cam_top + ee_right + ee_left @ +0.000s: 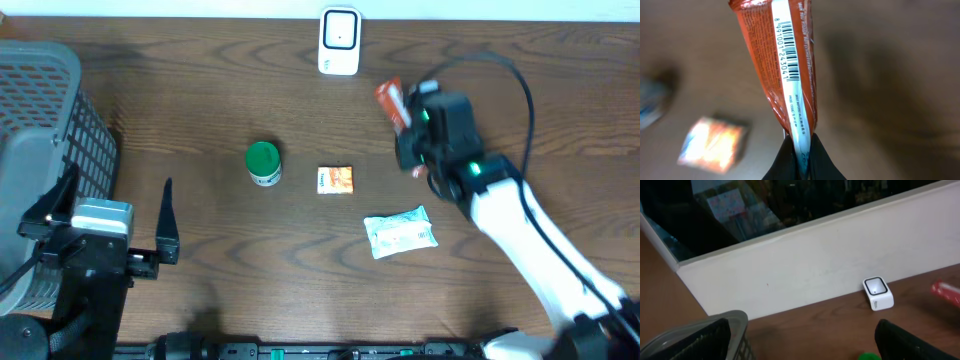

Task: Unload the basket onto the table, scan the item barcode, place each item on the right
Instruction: 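Hold the bar's barcode in front of the white scanner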

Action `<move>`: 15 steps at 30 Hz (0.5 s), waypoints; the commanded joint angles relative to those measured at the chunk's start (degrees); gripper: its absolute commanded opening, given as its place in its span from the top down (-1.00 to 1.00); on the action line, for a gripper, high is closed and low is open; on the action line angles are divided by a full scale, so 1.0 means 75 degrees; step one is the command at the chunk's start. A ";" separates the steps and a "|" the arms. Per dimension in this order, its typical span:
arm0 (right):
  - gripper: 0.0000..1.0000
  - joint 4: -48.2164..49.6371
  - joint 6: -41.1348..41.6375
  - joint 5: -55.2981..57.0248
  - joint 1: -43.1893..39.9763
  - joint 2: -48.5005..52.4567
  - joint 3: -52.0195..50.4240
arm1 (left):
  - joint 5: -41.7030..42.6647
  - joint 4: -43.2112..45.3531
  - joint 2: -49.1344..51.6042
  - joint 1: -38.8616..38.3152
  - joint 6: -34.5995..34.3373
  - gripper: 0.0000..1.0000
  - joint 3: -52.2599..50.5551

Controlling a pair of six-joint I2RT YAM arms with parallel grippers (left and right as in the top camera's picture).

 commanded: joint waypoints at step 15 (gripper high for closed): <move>0.97 0.6027 -0.8428 0.7155 0.0892 0.5001 0.3459 | 0.0119 -0.0210 -0.0052 0.0052 -0.0038 -0.85 -0.0038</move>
